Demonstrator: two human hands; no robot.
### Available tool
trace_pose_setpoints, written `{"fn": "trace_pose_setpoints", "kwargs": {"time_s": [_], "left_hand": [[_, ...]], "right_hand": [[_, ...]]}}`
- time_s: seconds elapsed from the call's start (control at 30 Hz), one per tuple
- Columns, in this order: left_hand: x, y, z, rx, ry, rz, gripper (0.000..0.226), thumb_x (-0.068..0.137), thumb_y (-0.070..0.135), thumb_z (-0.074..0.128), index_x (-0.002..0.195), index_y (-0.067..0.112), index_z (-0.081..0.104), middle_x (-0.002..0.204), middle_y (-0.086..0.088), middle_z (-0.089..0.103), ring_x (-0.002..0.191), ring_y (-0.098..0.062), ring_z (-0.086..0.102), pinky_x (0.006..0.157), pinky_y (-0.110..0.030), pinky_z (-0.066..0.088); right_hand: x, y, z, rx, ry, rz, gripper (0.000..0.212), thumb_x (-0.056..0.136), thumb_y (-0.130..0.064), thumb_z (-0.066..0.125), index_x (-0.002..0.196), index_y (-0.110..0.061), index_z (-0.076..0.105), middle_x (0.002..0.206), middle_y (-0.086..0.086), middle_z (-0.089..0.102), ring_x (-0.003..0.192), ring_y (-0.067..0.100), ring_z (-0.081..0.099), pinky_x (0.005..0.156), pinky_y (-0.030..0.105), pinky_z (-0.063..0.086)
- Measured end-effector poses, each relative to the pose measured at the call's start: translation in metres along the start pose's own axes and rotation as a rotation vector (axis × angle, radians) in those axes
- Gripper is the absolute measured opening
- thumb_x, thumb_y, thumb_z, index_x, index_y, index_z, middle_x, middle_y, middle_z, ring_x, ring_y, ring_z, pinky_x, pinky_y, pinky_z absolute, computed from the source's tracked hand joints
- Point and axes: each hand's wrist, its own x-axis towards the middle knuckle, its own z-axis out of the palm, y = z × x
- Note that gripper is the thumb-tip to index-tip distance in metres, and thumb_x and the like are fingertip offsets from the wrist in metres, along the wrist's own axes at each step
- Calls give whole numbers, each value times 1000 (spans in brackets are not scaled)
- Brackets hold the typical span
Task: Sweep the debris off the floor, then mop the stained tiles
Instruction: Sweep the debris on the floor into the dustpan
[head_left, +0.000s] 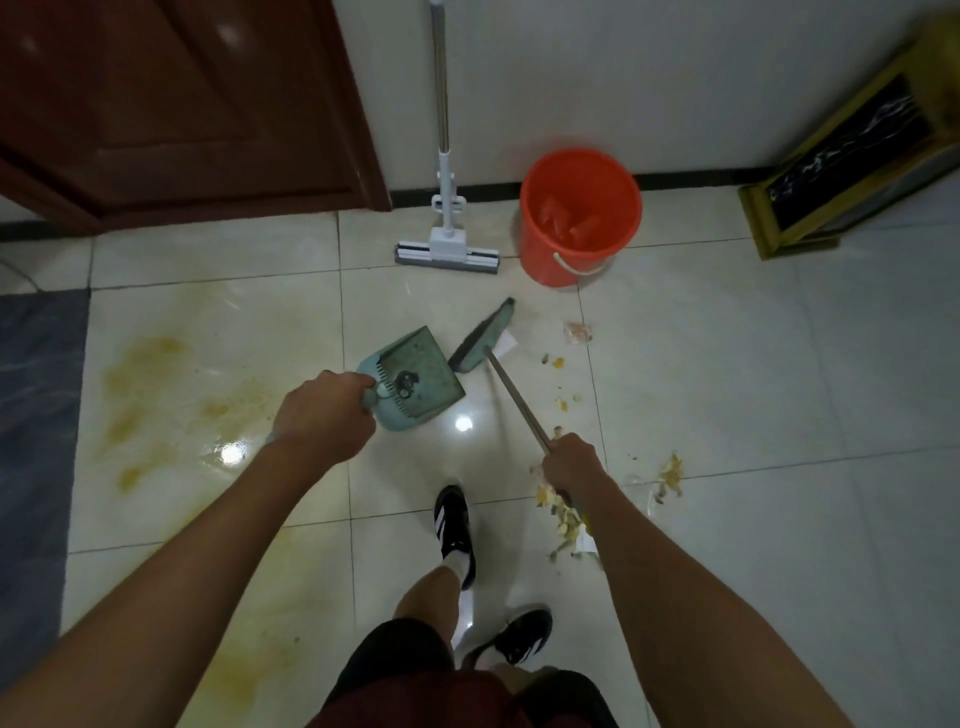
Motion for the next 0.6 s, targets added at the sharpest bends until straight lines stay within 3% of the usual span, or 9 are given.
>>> {"fn": "trace_pose_setpoints", "kwargs": {"time_s": [0.2,0.3,0.5,0.6], "left_hand": [[-31,40,10,40,4,32,24,83,26,61,104,33,69,85,-3,66,67,-25,54,62,-29,42],[-55,63,18,61,10,60,27,84,25,61,107,33,70,86,-4,67,68,-26,55,62,-30,44],[-97,108,33,58,17,105,26,84,24,59,106,32,71,83,-1,66,70,-26,61,61,-30,46],[-119,134,43,87,29,156,24,86,27,60,106,32,71,82,1,65,69,-24,60,60,-29,46]], "right_hand": [[-27,74,2,46,4,50,27,97,-11,51,117,3,63,100,16,68,71,25,68,51,24,49],[-47,117,6,67,23,105,23,96,-6,51,115,3,62,80,11,63,54,17,60,38,21,42],[-88,208,16,180,25,205,22,96,-3,49,112,5,63,87,20,66,53,24,59,37,24,43],[-111,244,19,220,46,224,18,93,1,47,104,-1,60,79,16,63,53,24,61,38,24,46]]}}
